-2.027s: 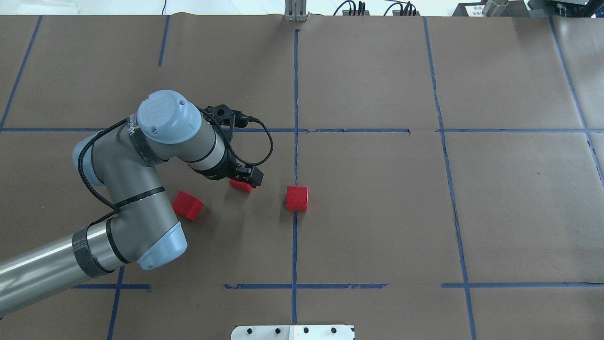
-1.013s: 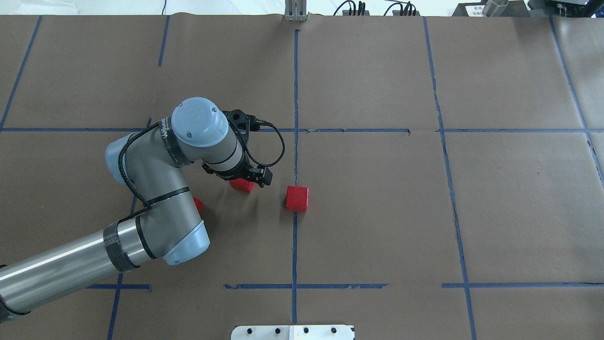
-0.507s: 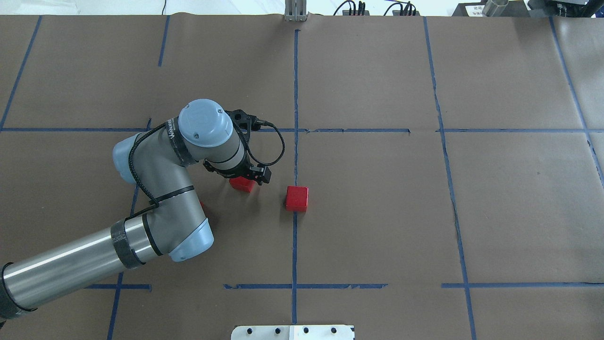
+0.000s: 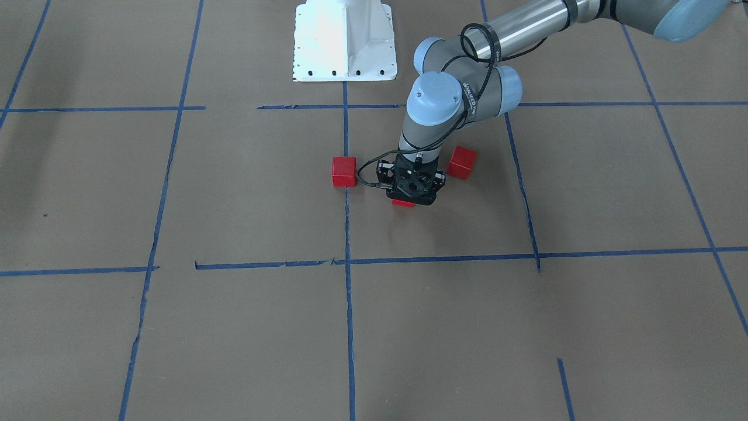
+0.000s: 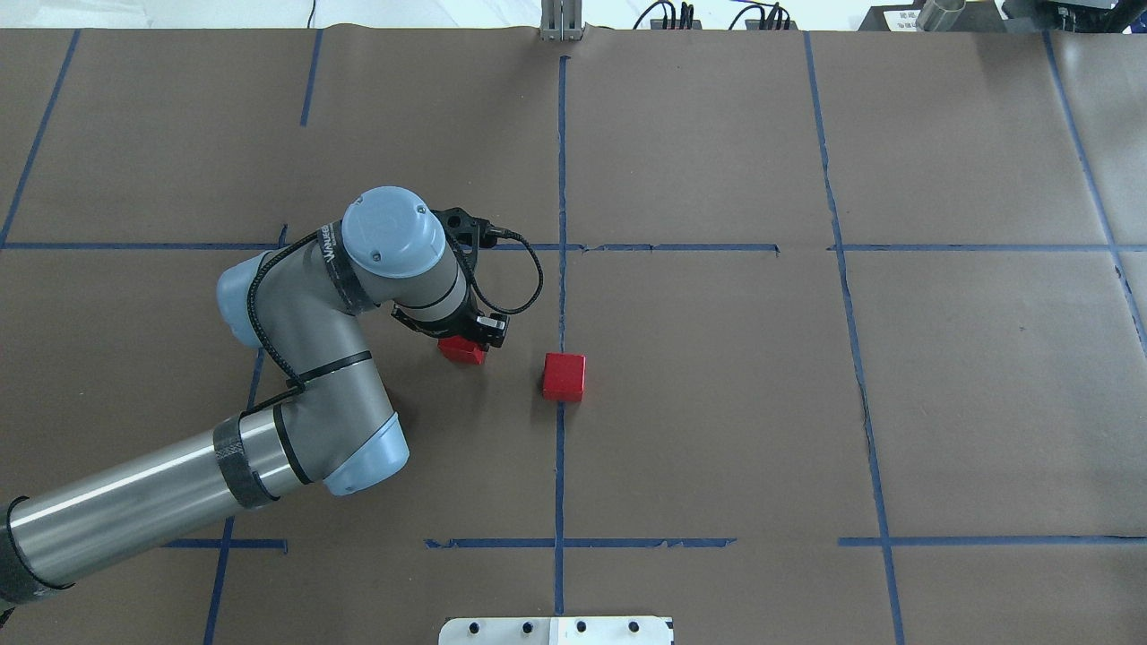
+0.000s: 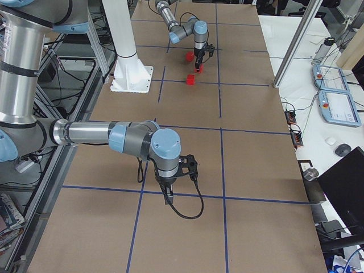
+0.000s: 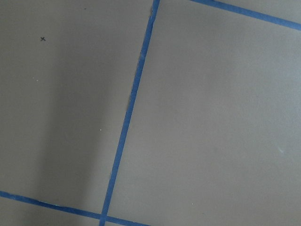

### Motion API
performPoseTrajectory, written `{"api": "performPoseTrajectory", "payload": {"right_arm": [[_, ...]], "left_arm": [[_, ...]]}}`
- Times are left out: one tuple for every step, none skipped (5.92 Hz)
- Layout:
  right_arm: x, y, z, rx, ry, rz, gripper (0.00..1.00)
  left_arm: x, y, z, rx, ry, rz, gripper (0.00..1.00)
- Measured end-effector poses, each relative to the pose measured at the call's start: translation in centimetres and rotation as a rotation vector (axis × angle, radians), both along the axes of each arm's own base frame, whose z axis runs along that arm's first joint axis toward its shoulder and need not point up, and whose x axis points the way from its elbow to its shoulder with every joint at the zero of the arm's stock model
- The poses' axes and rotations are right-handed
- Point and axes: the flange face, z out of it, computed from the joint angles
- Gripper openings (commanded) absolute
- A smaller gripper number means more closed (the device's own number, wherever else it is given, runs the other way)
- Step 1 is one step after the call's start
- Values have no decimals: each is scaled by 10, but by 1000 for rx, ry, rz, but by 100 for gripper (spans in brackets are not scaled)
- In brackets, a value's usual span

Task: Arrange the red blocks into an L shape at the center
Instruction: 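Carry the red cube with the left gripper beside the center cube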

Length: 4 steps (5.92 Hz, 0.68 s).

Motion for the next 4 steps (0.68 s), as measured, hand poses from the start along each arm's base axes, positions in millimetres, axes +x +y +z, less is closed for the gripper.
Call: {"api": "performPoseTrajectory", "payload": {"right_arm": [[0,0,0,-1,0,1,100],[0,0,0,-1,0,1,100],[0,0,-1,0,0,2,100],[0,0,-1,0,0,2,100]], "left_arm": [[2,-1,-11,-2,-2,0,2],[7,-4,-39,-17,-22,-4,2],[16,-10,-71,-34,-42,-12,2],[31,-20,-97,-52,-52,-25,2]]}}
